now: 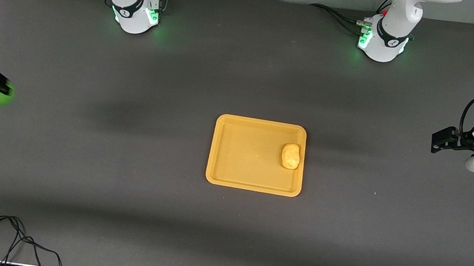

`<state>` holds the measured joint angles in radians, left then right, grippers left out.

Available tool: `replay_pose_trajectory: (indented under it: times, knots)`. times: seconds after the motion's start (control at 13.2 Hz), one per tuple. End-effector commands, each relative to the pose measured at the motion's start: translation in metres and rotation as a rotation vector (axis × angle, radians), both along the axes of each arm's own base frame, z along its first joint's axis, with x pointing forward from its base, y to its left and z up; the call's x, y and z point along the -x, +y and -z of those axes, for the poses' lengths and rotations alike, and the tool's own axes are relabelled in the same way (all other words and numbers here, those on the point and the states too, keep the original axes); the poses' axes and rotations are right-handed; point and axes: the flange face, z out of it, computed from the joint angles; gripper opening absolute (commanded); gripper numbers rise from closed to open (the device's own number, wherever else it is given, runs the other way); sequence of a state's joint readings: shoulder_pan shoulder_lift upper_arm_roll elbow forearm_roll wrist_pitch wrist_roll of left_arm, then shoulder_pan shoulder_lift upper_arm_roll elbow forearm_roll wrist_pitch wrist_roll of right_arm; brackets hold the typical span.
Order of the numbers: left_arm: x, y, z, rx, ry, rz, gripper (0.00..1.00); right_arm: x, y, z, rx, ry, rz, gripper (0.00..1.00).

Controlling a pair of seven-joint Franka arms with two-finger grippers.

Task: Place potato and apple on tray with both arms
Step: 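Open the left gripper and withdraw it while the right gripper lifts the apple, then carry the green apple over the tray with the right gripper and lower it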

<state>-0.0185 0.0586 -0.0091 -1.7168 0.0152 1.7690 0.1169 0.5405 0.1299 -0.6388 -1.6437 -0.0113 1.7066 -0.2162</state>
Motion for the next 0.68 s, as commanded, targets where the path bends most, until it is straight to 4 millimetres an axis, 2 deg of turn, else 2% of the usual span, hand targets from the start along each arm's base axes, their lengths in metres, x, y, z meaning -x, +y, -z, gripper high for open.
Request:
replay_pose_trajectory:
  times: [0.0, 0.08, 0.23, 0.3, 0.45, 0.53, 0.61]
  knots:
    - [0.004, 0.006, -0.007, 0.019, 0.02, -0.003, 1.0, -0.021, 0.12, -0.012, -0.008, -0.038, 0.066, 0.43]
    - [0.009, 0.007, -0.007, 0.019, 0.025, -0.004, 1.0, -0.028, 0.162, -0.008, -0.043, -0.037, 0.115, 0.43]
    - [0.013, 0.008, -0.004, 0.019, 0.031, -0.007, 1.0, -0.035, 0.269, 0.003, -0.043, -0.044, 0.18, 0.43]
    - [0.012, 0.008, -0.004, 0.019, 0.026, -0.007, 1.0, -0.035, 0.313, 0.015, -0.048, -0.038, 0.235, 0.43]
    - [0.011, 0.008, -0.002, 0.019, 0.022, -0.007, 1.0, -0.022, 0.414, 0.038, -0.085, -0.039, 0.348, 0.43]
    - [0.011, 0.008, -0.003, 0.018, 0.017, -0.007, 1.0, -0.011, 0.459, 0.051, -0.103, -0.036, 0.392, 0.43]
    - [0.011, 0.008, -0.003, 0.018, 0.014, -0.007, 1.0, 0.0, 0.496, 0.068, -0.12, -0.027, 0.428, 0.43]
